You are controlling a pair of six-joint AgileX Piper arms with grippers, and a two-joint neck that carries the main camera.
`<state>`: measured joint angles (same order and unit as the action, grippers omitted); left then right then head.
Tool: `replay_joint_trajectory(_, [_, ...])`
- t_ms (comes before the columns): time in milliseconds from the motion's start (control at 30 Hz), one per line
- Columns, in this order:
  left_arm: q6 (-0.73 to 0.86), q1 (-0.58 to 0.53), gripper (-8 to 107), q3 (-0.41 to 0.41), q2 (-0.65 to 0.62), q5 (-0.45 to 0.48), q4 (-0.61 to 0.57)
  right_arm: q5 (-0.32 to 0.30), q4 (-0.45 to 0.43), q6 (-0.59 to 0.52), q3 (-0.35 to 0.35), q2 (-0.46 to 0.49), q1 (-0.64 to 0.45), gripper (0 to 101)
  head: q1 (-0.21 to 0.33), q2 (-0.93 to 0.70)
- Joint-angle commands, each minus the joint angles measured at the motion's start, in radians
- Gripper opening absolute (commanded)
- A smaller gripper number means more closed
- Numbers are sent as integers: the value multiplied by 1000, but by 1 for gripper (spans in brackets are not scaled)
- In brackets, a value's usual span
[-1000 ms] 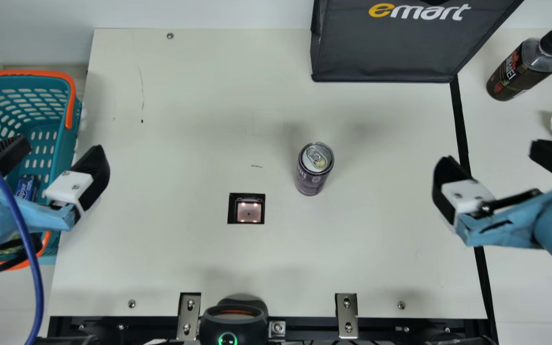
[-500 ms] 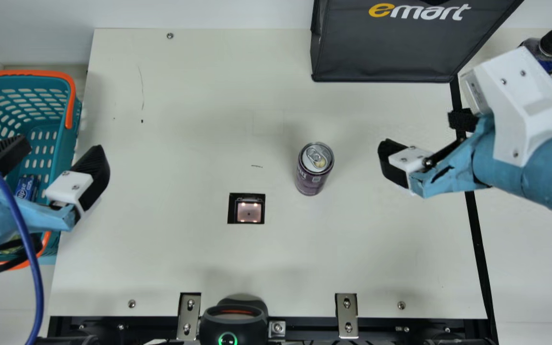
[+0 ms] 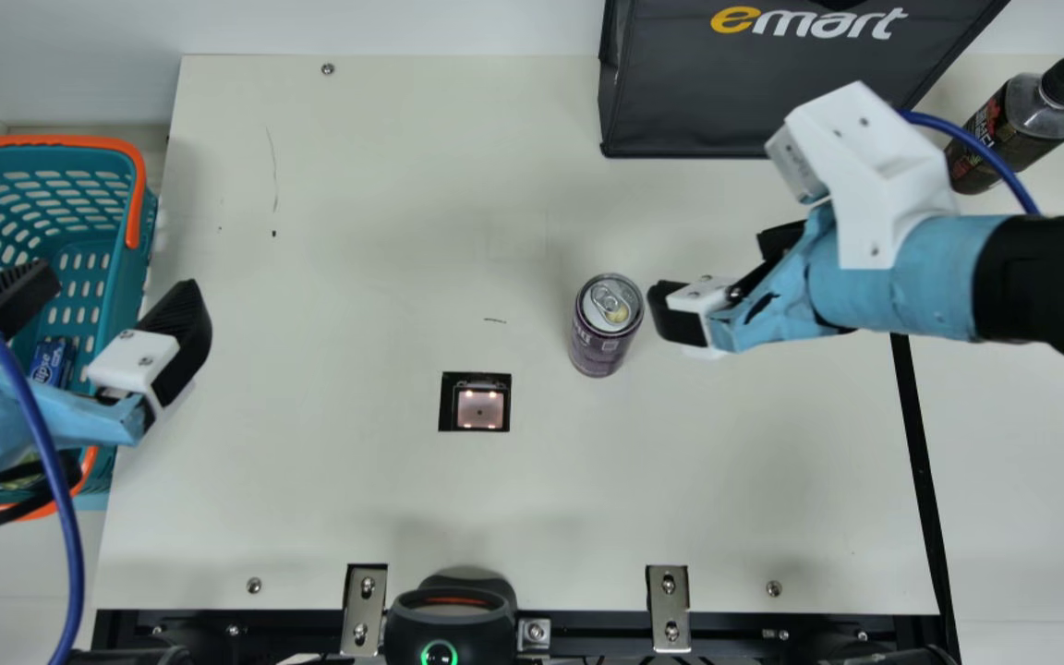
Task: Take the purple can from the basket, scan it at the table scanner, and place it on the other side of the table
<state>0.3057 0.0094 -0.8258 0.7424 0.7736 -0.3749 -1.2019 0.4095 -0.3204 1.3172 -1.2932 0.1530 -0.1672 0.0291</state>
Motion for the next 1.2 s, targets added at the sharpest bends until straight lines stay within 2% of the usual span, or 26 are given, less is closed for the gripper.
replay_joint_trajectory(0, [0, 0, 90, 0, 0, 0, 0, 10, -7, 31, -8, -8, 45, 95, 29, -2])
replay_joint_trajectory(267, [0, 0, 90, 0, 0, 0, 0, 54, -48, 138, -34, -46, 159, 95, 29, -2])
replay_joint_trajectory(500, [0, 0, 90, 0, 0, 0, 0, 97, -119, 235, -49, -79, 232, 95, 29, -2])
replay_joint_trajectory(1167, [0, 0, 90, 0, 0, 0, 0, 210, -300, 412, -84, -154, 363, 95, 29, -2])
